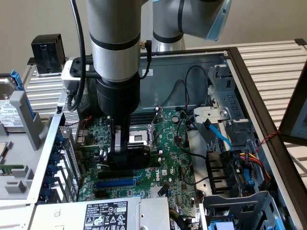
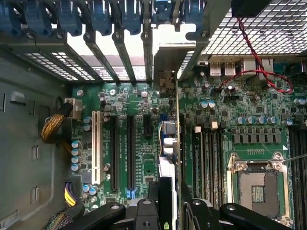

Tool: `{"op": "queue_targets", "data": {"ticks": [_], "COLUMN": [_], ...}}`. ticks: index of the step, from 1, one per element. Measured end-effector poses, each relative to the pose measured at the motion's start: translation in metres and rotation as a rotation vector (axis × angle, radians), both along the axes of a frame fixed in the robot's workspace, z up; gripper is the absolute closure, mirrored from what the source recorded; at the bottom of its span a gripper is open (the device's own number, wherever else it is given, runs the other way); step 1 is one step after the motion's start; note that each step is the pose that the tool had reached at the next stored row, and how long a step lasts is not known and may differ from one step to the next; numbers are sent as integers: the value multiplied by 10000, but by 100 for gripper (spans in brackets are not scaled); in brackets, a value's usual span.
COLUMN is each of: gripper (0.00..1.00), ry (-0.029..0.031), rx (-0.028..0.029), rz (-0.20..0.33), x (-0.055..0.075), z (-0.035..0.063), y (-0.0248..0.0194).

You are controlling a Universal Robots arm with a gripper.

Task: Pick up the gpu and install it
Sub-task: 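Insert the gpu into the slot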

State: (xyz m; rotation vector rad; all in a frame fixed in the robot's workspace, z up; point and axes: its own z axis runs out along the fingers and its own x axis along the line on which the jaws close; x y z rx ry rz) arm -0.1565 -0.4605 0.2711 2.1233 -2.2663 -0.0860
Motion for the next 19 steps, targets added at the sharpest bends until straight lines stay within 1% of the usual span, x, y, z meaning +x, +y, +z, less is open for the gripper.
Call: {"op": "queue_targets", "data": {"ticks": [1,6,9,11,13,15,19], "gripper": [73,73,73,73,73,73,73], "ry": [-37,-51,-89,-91,-91,-92,-92], "rx": [-1,1,7,29,70,98,101], "rz": [0,1,0,-1,0,0,-14], "x": [-10,-23,-38,-52,-71,-83,-91], "z": [-3,-9,-48,-66,-71,-73,-104], "y": [0,0,1,0,0,-3,-6]}}
